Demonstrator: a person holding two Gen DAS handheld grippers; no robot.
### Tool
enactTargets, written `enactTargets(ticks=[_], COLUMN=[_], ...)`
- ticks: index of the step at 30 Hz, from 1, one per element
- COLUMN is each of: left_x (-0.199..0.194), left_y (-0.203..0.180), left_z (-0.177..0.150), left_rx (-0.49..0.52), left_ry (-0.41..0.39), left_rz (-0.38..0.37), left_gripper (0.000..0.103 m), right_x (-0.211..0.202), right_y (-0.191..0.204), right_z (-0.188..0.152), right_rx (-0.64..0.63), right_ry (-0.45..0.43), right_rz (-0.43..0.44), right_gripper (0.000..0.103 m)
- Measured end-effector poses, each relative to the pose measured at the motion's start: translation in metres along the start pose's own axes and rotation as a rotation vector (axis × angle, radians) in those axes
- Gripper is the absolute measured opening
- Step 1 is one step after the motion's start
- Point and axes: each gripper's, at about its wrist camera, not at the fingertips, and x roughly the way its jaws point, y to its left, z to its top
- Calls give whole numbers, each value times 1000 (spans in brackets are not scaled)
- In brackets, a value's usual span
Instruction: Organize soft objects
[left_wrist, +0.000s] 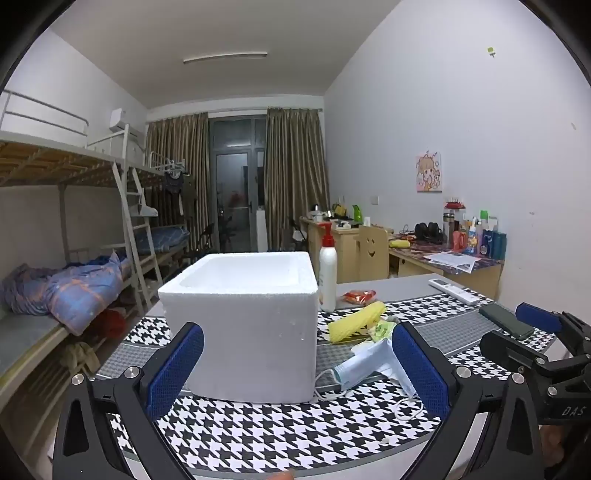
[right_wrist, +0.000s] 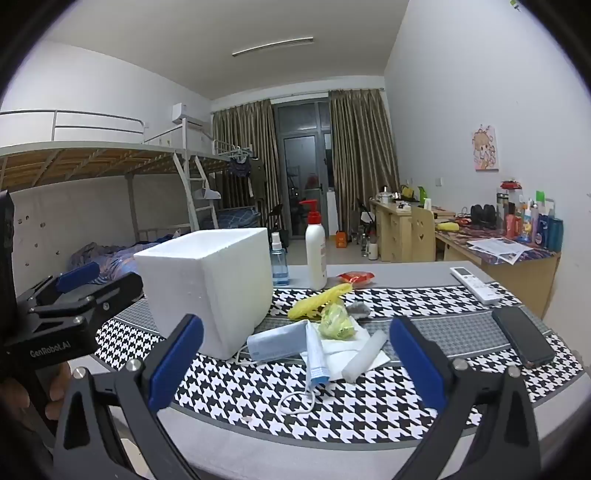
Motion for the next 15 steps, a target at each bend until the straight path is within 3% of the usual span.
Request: enactTargets(ticks=[4, 15], left_x=[1, 1], left_y=[-4, -1], left_z=[0, 2], left_rx=[30, -5], left_ry=[6, 13], left_rz=[5, -4], left_gripper=[102, 102], right_x=[-1, -3], right_y=[-1, -4], right_z=[0, 4], right_rx=[5, 0], right_ry=[-8, -9], right_rz=[3, 5], right_gripper=[102, 102])
